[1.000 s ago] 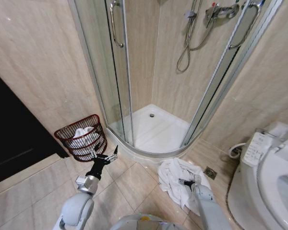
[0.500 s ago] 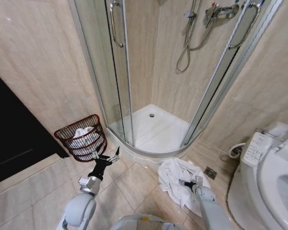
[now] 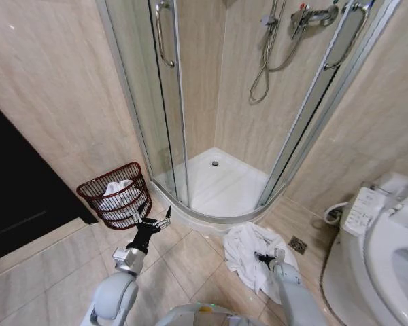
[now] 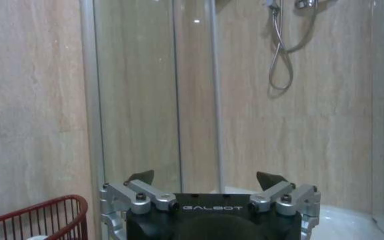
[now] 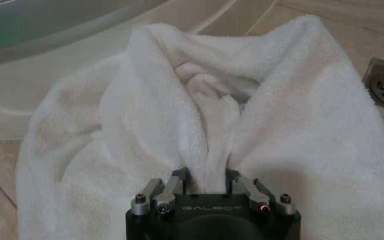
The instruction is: Discard the used towel into the hamper.
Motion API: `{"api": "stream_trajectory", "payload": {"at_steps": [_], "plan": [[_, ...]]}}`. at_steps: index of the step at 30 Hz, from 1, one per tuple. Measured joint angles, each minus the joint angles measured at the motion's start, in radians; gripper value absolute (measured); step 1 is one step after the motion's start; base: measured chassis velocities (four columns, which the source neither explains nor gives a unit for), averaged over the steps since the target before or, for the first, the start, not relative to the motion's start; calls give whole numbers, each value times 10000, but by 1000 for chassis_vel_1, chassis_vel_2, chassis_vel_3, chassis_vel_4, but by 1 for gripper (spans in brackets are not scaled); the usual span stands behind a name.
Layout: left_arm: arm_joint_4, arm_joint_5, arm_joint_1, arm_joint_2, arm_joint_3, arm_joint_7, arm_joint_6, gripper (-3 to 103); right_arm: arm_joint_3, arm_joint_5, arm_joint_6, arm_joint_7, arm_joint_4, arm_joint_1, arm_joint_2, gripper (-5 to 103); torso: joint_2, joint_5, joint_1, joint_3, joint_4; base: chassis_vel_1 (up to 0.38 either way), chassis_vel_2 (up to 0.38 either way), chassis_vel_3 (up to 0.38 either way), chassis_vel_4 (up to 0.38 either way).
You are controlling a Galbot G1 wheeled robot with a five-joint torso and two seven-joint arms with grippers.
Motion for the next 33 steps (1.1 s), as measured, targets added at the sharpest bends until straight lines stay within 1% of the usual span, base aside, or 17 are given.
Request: {"api": "stream_trajectory", "payload": {"at_steps": [1, 2, 4, 6, 8, 9, 11, 12, 15, 16, 19, 20, 22, 27, 28, 29, 33], "plan": [[-20, 21, 20, -17, 36, 0, -2, 100, -1, 12, 53, 79, -31, 6, -5, 30, 0, 1, 0, 0, 0, 0, 0, 0, 0], [-20, 21, 20, -17, 36, 0, -2, 100, -1, 12, 53, 79, -31, 6, -5, 30, 0, 1, 0, 0, 0, 0, 0, 0, 0], [-26, 65, 38, -56, 86, 0, -9, 100, -1, 121, 106, 418, -43, 22, 15, 19, 0, 2, 0, 0, 0, 0, 0, 0, 0], [-26, 77, 38, -70, 100, 1, -15, 100, -1, 241, 107, 560, -12, 28, 27, 19, 0, 2, 0, 0, 1, 0, 0, 0, 0], [-34, 85, 38, -82, 107, 1, -29, 100, -9, 483, 279, 878, 86, 33, 42, 9, 0, 2, 0, 0, 1, 0, 0, 0, 0], [-34, 85, 38, -82, 107, 1, -29, 100, -9, 483, 279, 878, 86, 33, 42, 9, 0, 2, 0, 0, 1, 0, 0, 0, 0], [-40, 85, 36, -93, 89, 6, -75, 100, -25, 587, 1103, 1626, 162, 39, 164, 3, 0, -1, 0, 0, -1, 0, 0, 0, 0], [-40, 85, 36, -93, 89, 6, -75, 100, -25, 587, 1103, 1626, 162, 39, 164, 3, 0, -1, 0, 0, -1, 0, 0, 0, 0], [-20, 82, 56, -131, 69, 36, -225, 100, -53, 545, 2881, 3005, 621, -165, 551, 3, 0, 3, 0, 1, 3, 0, 0, 0, 0], [-20, 82, 56, -131, 69, 36, -225, 100, -53, 545, 2881, 3005, 621, -165, 551, 3, 0, 3, 0, 1, 3, 0, 0, 0, 0], [-47, 32, 93, -117, 6, 54, -318, 100, 62, -742, 4820, 3908, 1319, -665, 726, 3, 0, 4, 0, 0, 3, 0, 0, 0, 0], [-47, 32, 93, -117, 6, 54, -318, 100, 62, -742, 4820, 3908, 1319, -665, 726, 3, 0, 4, 0, 0, 3, 0, 0, 0, 0], [-50, -40, 82, -92, -99, 76, -389, 100, 69, -1336, 5498, 4162, 2424, -1403, 626, 3, 0, 0, 0, 0, 2, 0, 0, 0, 0], [30, -144, 51, -77, -170, 142, -529, 100, 213, -1754, 5665, 4051, 4997, -3031, 577, 3, 0, 1, 0, 0, -4, 0, 0, 0, 0], [81, -153, 37, -74, -164, 162, -577, 100, 299, -1886, 5651, 3939, 5959, -3510, 606, 3, 2, -3, -1, -1, -4, 0, 0, 0, 0], [81, -153, 37, -74, -164, 162, -577, 100, 299, -1886, 5651, 3939, 5959, -3510, 606, 3, 2, -3, -1, -1, -4, 0, 0, 0, 0], [173, -171, -50, -85, -79, 178, -662, 100, 354, -2020, 5297, 3664, 8375, -4508, 622, 3, 1, -1, -1, -1, 0, 0, 0, 0, 0]]}}
